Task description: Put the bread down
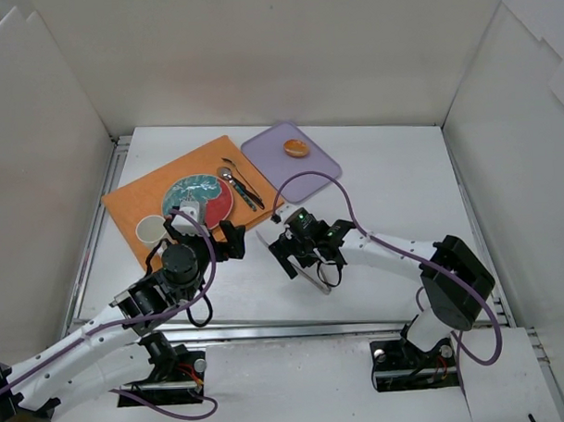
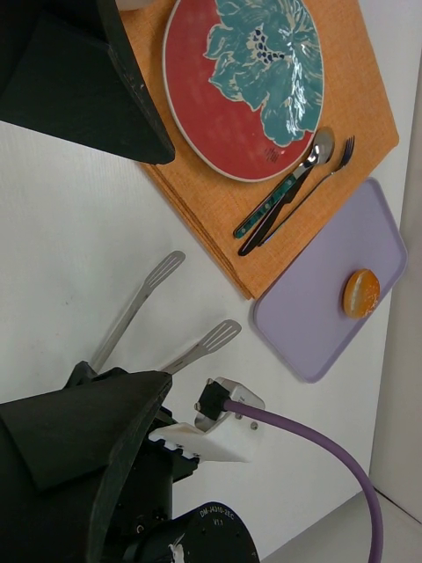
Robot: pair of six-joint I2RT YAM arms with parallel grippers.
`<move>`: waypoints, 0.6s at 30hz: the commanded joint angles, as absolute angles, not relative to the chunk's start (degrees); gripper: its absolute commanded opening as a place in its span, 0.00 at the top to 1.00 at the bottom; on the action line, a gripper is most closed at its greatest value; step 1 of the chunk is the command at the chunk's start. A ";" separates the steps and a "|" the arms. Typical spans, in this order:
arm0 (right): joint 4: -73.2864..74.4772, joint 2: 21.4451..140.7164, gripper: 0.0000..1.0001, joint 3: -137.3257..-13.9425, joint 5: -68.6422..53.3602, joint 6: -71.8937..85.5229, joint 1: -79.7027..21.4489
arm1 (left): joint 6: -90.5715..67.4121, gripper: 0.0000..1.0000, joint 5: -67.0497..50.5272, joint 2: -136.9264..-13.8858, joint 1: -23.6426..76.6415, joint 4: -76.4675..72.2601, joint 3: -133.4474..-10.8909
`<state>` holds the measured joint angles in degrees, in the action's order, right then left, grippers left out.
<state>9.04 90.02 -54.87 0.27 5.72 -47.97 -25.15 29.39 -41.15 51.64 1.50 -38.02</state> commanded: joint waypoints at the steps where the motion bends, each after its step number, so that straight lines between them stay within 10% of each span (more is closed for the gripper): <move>1: 9.58 89.30 0.02 -56.34 2.55 5.54 -47.64 | -24.87 0.00 28.92 -41.48 51.42 -0.62 -39.90; 18: 10.11 92.55 0.02 -56.25 -2.72 6.24 -44.56 | -24.52 0.00 29.53 -41.75 51.42 -0.35 -39.90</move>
<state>9.85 93.01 -54.87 -1.02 5.91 -45.23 -25.08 29.39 -41.47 51.64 1.50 -38.02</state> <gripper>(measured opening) 0.980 0.996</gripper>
